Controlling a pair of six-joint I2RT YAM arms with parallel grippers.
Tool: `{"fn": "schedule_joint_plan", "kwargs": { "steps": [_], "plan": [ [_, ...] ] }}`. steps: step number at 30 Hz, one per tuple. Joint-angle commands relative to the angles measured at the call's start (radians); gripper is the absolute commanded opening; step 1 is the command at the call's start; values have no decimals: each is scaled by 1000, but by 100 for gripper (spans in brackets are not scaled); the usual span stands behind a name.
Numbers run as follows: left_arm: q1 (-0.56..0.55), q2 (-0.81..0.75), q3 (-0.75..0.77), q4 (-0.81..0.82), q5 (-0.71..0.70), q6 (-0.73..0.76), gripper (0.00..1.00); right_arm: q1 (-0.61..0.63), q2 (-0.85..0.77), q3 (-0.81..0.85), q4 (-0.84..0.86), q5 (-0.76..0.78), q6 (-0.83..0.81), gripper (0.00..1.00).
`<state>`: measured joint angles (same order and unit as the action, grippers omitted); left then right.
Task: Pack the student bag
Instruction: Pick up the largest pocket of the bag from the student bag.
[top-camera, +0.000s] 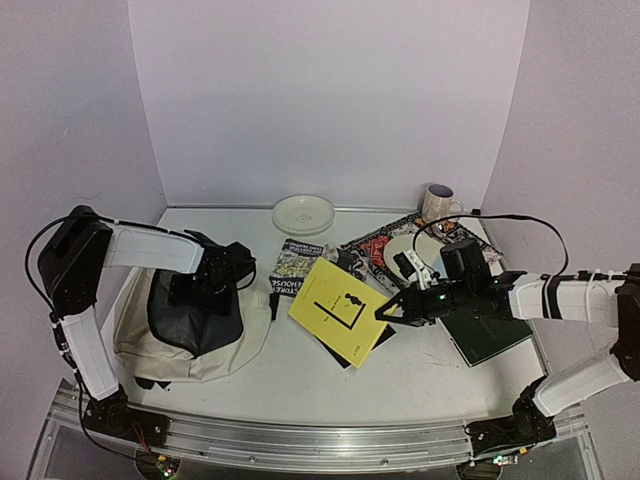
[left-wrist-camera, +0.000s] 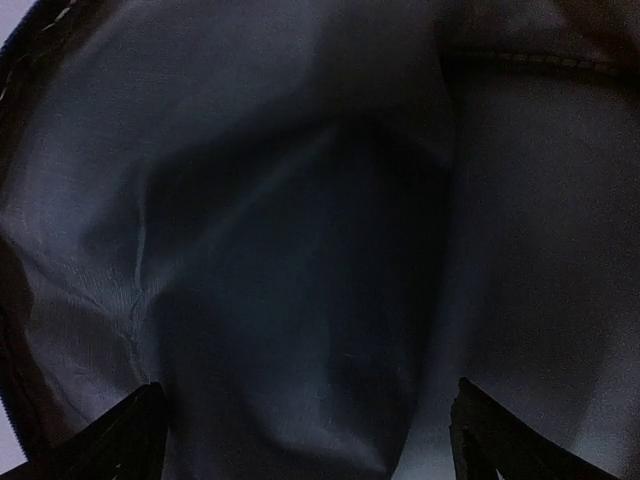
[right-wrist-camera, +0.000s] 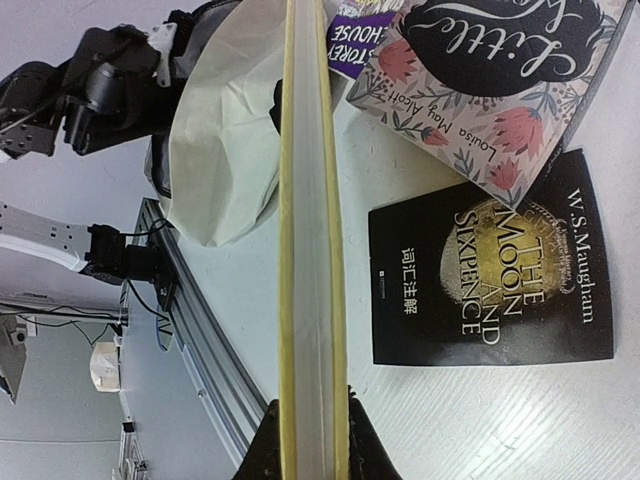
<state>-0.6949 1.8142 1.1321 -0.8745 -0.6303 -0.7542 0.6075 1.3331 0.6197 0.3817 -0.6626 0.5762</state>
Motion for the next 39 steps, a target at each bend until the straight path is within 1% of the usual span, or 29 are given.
{"fn": "schedule_joint_plan", "kwargs": {
  "steps": [1, 3, 4, 5, 8, 10, 14, 16, 18, 19, 22, 26, 33, 39],
  "plan": [
    [8, 73, 51, -21, -23, 18, 99, 1, -54, 58, 79, -33, -16, 0],
    [9, 101, 57, -21, -21, 20, 99, 1, -58, 58, 79, -31, -15, 0],
    [9, 111, 57, -21, -22, 19, 98, 1, -61, 58, 80, -30, -15, 0],
    [9, 118, 55, -22, -27, 20, 94, 2, -66, 59, 80, -29, -15, 0],
    [8, 90, 48, -26, -28, 26, 78, 1, -80, 65, 79, -33, -13, 0],
    [6, 41, 43, -26, -28, 38, 62, 1, -91, 74, 74, -36, -11, 0],
    [-15, -64, 54, -25, -31, 89, 41, 2, -112, 105, 54, -47, -9, 0],
    [-33, -103, 69, -24, -29, 111, 26, 2, -120, 125, 46, -57, -4, 0],
    [-56, -135, 88, -26, -30, 135, 16, 5, -126, 142, 44, -68, 8, 0],
    [-69, -152, 98, -25, -24, 147, 12, 8, -129, 149, 43, -70, 14, 0],
    [-118, -190, 136, -28, -20, 186, 5, 26, -143, 181, 41, -77, 32, 0],
    [-189, -250, 188, -28, -7, 220, 1, 64, -158, 241, 29, -74, 50, 0],
    [-220, -368, 240, -23, 75, 256, 0, 146, -95, 328, -4, -55, 58, 0],
    [-226, -455, 221, 1, 117, 270, 0, 188, 17, 328, -7, -27, 76, 0]
  ]
}}
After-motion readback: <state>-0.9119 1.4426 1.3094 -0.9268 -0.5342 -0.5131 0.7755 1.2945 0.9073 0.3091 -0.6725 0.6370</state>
